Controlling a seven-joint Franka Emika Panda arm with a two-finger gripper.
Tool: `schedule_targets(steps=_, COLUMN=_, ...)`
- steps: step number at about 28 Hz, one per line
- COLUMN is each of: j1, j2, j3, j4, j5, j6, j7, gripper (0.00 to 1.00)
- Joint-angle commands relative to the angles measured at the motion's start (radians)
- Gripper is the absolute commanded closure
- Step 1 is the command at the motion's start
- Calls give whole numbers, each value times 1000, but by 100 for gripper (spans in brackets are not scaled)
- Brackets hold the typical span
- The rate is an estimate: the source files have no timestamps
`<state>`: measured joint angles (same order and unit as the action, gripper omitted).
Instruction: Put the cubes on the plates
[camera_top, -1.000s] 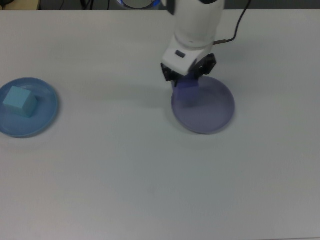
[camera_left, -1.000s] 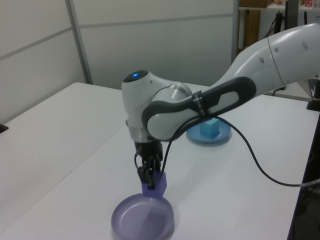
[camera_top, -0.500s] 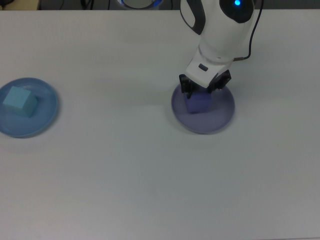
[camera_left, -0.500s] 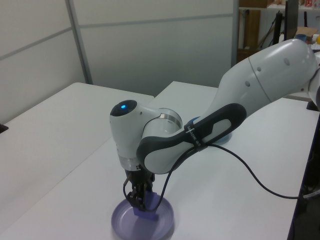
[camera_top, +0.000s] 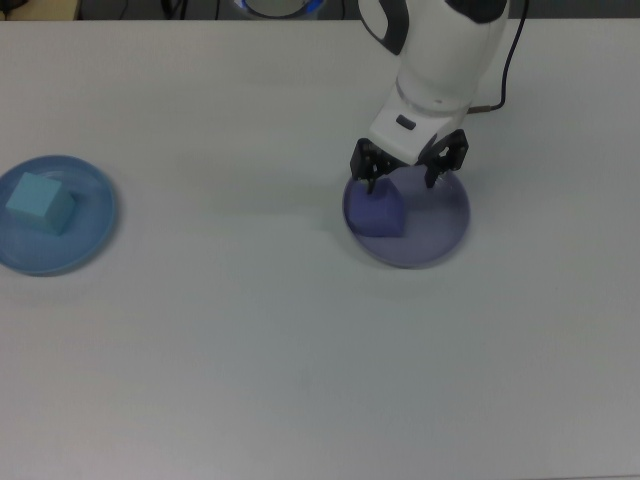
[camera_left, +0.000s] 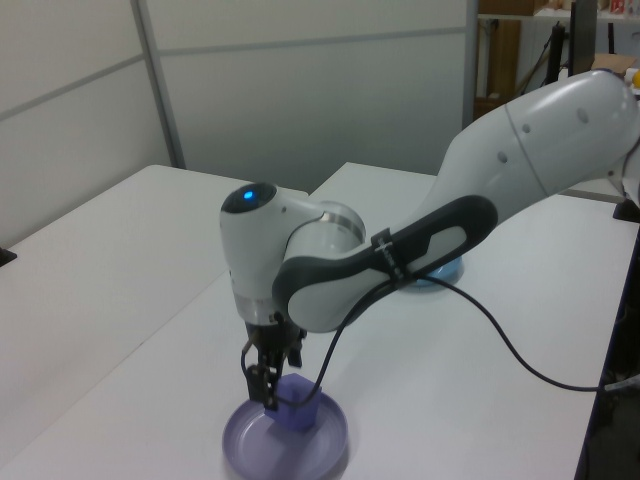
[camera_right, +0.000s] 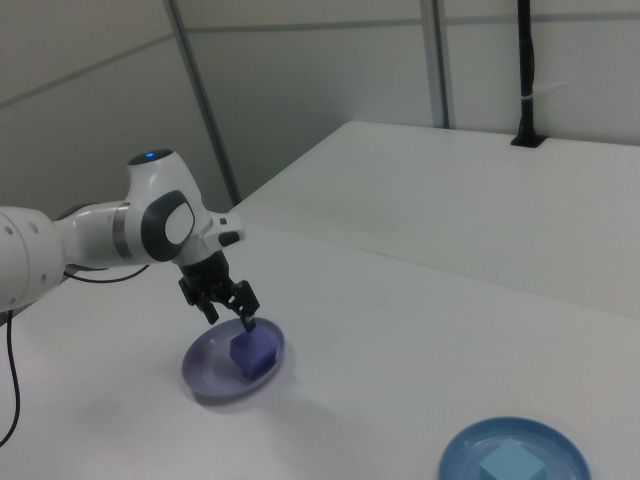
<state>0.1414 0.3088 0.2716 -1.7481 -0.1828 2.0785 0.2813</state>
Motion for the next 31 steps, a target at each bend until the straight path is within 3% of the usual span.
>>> schedule_targets(steps=1, j1=-37, j2=-105, j3=-8, j4=-17, j5=0, j6=-46, j7=13, gripper=0)
schedule_targets(steps=3, j1=-63, j2=-137, j3=-6, j4=-17, j5=3, j6=-78, j7=12, gripper=0)
schedule_targets(steps=10, j1=-204, j2=-267, j3=-23, j4=-11, j5=103, j6=-238, j7=-142, gripper=0)
schedule_targets(steps=13, j1=-230, j2=-301, j3=-61, j4=-11, j5=120, j6=-278, j7=-191, gripper=0)
schedule_targets(steps=14, j1=-230, j2=-319, j3=-101, j4=-11, j5=127, j6=-293, j7=-220, gripper=0)
schedule_targets(steps=16, j1=-230, j2=-336, j3=-132, j4=-11, j5=138, j6=-308, j7=-247, gripper=0)
schedule_targets(steps=21, j1=-247, j2=-398, j3=-170, j4=-13, j5=149, j6=-333, j7=-272, gripper=0)
schedule_targets(steps=27, j1=-250, j2=-372, j3=-178, j4=-5, j5=183, j6=-331, j7=-275, gripper=0)
schedule_targets(steps=31, j1=-250, j2=-286, j3=-178, j4=90, j5=183, j6=-334, j7=-281, gripper=0)
